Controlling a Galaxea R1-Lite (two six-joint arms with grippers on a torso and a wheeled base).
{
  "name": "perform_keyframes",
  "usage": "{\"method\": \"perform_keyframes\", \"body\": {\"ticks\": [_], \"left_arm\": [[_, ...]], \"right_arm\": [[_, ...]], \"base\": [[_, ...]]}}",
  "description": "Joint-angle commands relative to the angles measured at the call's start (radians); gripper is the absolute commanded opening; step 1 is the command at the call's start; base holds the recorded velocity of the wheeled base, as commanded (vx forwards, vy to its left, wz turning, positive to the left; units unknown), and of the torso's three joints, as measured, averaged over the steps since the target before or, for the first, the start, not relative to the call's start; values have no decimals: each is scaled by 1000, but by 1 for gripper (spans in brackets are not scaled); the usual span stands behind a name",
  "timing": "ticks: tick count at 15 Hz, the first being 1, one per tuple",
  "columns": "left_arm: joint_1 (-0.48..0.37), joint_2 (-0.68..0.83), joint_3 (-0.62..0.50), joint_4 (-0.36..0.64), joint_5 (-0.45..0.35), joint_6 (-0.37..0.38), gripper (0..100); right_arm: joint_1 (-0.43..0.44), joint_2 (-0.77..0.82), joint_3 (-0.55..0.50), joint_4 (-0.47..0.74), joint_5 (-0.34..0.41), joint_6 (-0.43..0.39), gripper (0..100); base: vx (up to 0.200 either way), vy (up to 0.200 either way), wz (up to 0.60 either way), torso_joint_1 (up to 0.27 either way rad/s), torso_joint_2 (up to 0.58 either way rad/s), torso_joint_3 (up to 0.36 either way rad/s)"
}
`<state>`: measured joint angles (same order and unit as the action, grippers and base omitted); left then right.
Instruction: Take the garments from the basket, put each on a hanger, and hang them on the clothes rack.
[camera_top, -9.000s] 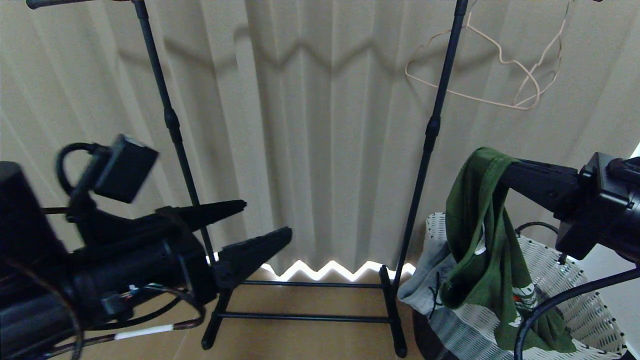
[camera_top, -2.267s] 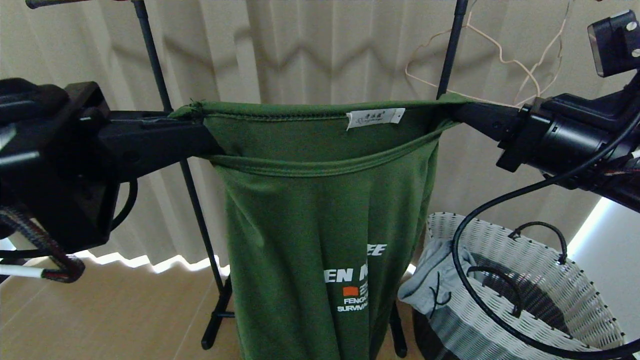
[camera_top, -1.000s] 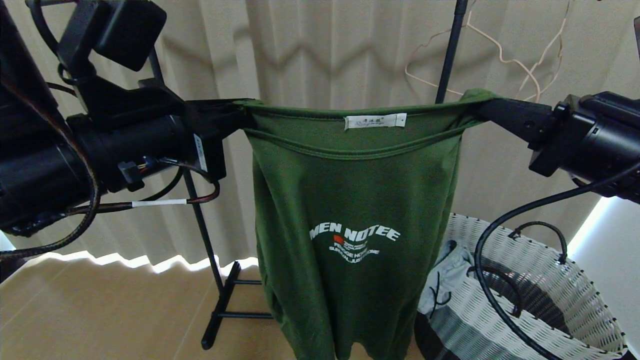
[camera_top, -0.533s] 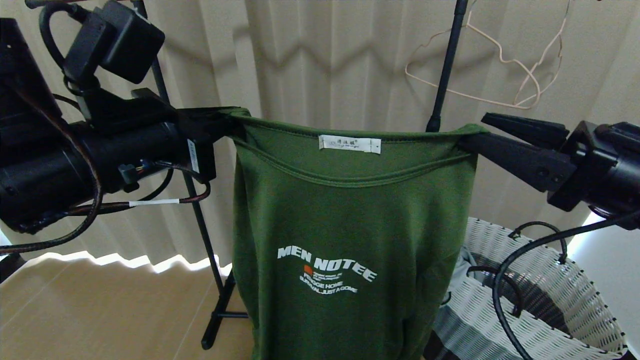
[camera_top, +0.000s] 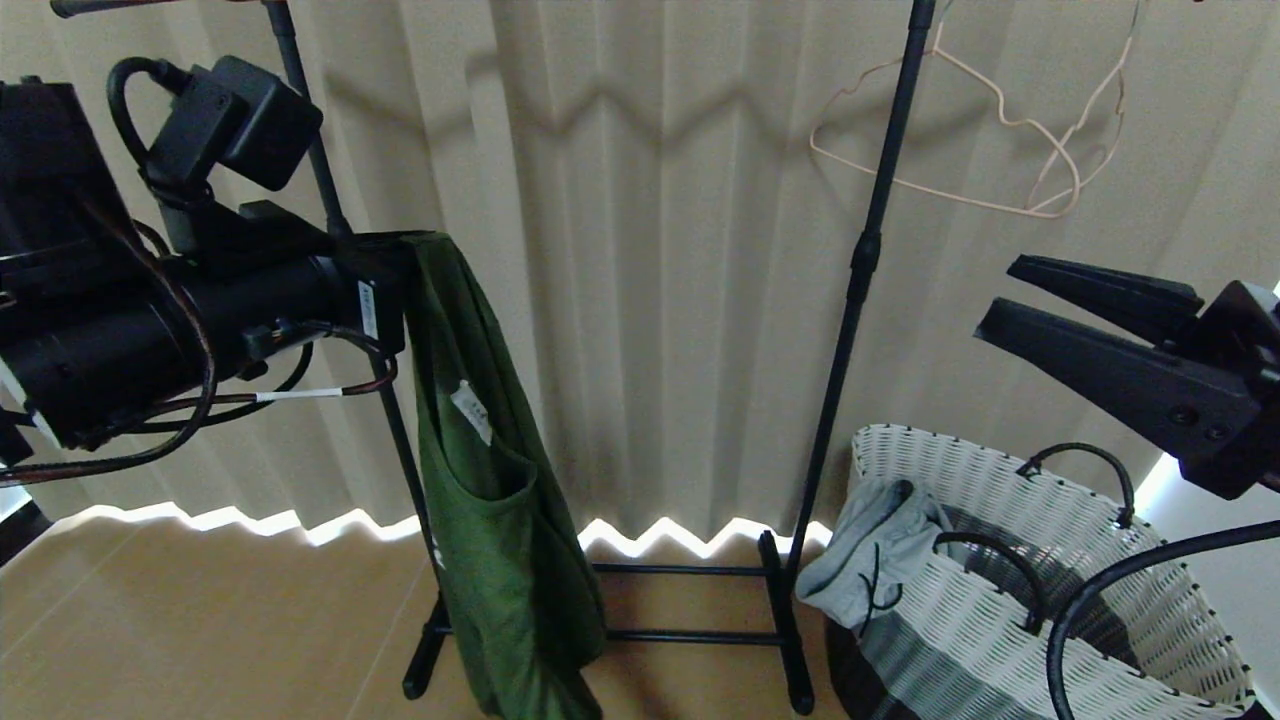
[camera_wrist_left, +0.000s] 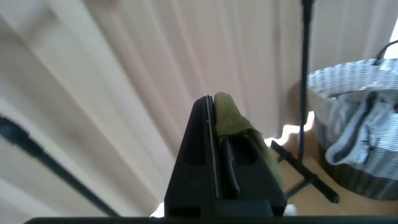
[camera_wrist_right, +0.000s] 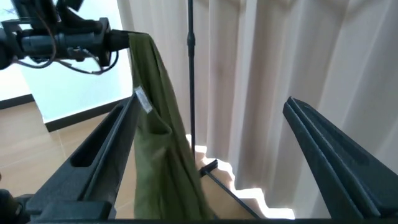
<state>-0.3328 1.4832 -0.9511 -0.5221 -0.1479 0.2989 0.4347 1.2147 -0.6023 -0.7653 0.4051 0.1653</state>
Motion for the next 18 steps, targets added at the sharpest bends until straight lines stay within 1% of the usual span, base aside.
{"method": "perform_keyframes", "body": {"ticks": [1,2,5,6,7,8,9,11,12,14,15,17,18], "left_arm": [[18,2,17,1,4,-1,0],[38,-41,61,1,17,0,0],[101,-190,227,7,27,-11,0],[139,-271,328,8,24,-44,0],[153,-308,371,8,21,-67,0],[172,-374,433,8,21,-107,0],[179,-431,482,8,21,-136,0],[184,-543,568,8,19,-181,0],[184,-613,630,8,17,-190,0],[181,-699,716,8,17,-190,0],[178,-719,738,8,17,-188,0],[178,-732,753,8,10,-190,0],[176,-732,753,8,8,-188,0]], "right_arm": [[-4,-9,12,0,-2,-3,100],[-17,-11,32,3,-3,-12,100],[-86,-26,116,35,-9,-115,100],[-114,-40,145,81,-57,-155,100],[-116,-44,156,112,-101,-167,100],[-116,-58,174,144,-187,-179,100],[-116,-72,202,152,-262,-179,100],[-116,-130,302,146,-387,-187,100],[-116,-175,372,144,-443,-225,100],[-119,-227,412,144,-508,-237,100],[-119,-239,420,144,-531,-237,100],[-120,-282,435,144,-591,-231,100],[-120,-299,438,144,-597,-230,100]], "base": [[0,0,0,0,0,0],[0,0,0,0,0,0],[0,0,0,0,0,0],[0,0,0,0,0,0],[0,0,0,0,0,0],[0,0,0,0,0,0],[0,0,0,0,0,0],[0,0,0,0,0,0],[0,0,0,0,0,0],[0,0,0,0,0,0],[0,0,0,0,0,0],[0,0,0,0,0,0],[0,0,0,0,0,0]]}}
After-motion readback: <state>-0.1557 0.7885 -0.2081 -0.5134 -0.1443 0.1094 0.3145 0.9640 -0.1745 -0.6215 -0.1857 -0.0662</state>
